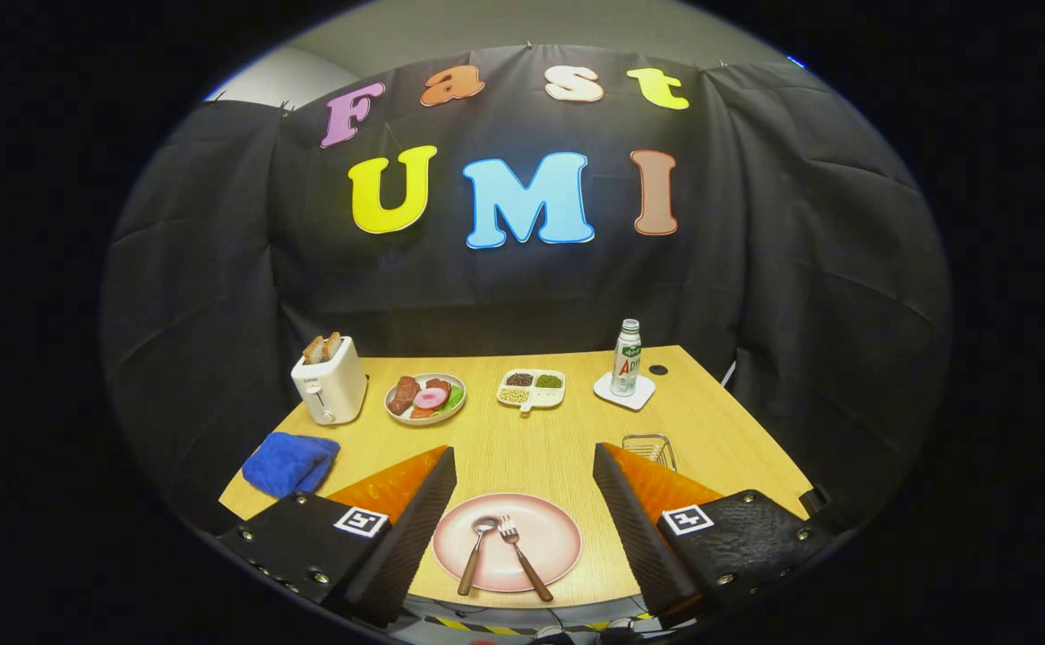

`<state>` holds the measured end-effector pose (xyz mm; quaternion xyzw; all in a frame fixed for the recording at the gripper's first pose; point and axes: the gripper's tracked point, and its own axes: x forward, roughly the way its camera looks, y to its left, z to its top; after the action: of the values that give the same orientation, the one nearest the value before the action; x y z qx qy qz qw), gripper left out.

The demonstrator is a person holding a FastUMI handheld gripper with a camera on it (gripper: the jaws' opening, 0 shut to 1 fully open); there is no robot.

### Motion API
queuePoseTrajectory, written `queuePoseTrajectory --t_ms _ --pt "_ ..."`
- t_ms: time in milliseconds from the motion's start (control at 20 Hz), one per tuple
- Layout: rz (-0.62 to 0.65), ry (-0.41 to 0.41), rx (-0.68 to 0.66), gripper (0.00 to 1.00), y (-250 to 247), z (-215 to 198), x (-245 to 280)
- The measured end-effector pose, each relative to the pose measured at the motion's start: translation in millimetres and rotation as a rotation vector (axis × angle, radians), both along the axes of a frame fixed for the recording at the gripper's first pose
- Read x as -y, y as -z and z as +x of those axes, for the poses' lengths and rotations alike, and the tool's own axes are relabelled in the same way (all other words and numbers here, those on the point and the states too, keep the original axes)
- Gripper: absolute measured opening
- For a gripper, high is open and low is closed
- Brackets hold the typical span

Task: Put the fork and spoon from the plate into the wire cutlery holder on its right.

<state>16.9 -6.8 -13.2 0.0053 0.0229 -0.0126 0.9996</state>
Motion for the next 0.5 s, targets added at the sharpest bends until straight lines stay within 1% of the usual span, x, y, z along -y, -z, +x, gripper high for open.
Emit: queuePoseTrajectory --t_ms 200,500 --pt "0.002 0.015 -0.065 0.96 26.7 12.8 5.5" --pt "-0.004 0.01 -0.236 0.96 100.3 40.7 7.1"
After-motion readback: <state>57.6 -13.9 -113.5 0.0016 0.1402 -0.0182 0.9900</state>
